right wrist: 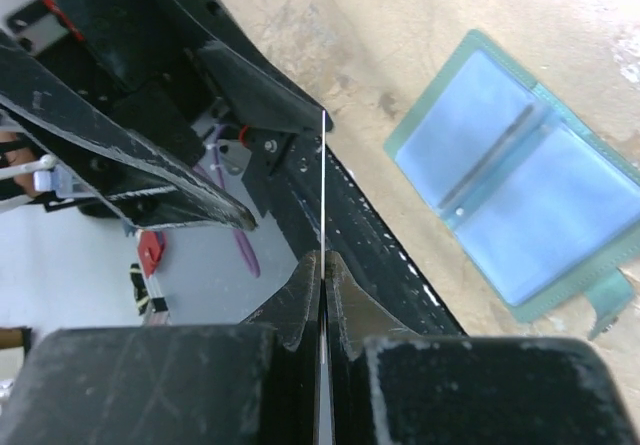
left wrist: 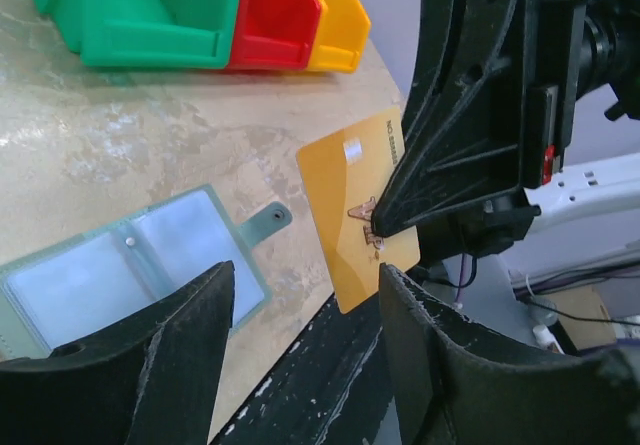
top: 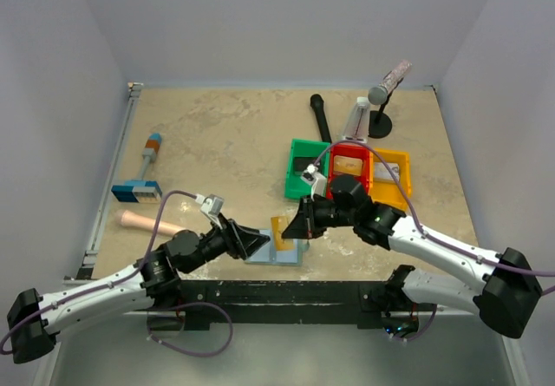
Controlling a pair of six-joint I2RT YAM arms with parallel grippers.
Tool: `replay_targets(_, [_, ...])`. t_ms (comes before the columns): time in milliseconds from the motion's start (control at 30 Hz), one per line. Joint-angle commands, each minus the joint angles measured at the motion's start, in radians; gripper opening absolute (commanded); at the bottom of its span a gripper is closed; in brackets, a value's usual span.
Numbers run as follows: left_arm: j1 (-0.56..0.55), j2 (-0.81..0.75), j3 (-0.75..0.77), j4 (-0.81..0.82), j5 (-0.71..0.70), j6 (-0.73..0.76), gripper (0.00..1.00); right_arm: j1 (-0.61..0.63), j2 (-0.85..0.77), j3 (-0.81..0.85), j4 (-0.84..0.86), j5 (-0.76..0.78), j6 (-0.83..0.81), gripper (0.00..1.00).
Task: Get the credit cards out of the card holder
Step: Place the credit card in the storage box.
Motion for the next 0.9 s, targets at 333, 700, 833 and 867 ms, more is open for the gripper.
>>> replay_targets(333, [0.006,0.084,-0.047,0.331,0.164,0.036,0.58,0.008,0.029,-0.046,0.257,-0.142,0.076,0.0])
replay_targets(700, [0.006,0.084,-0.05,0.352,0.173,0.037,0.27,0.009,0.032,-0.052,0.274,-0.162,0.075,0.0])
replay_targets(833, [0.006,0.072,-0.051,0.352,0.178,0.042,0.15,0.009,0.032,-0.044,0.257,-0.176,0.067,0.0])
replay_targets(867, [0.006,0.066,-0.054,0.354,0.179,0.045,0.11,0.009,0.029,-0.041,0.249,-0.178,0.064,0.03])
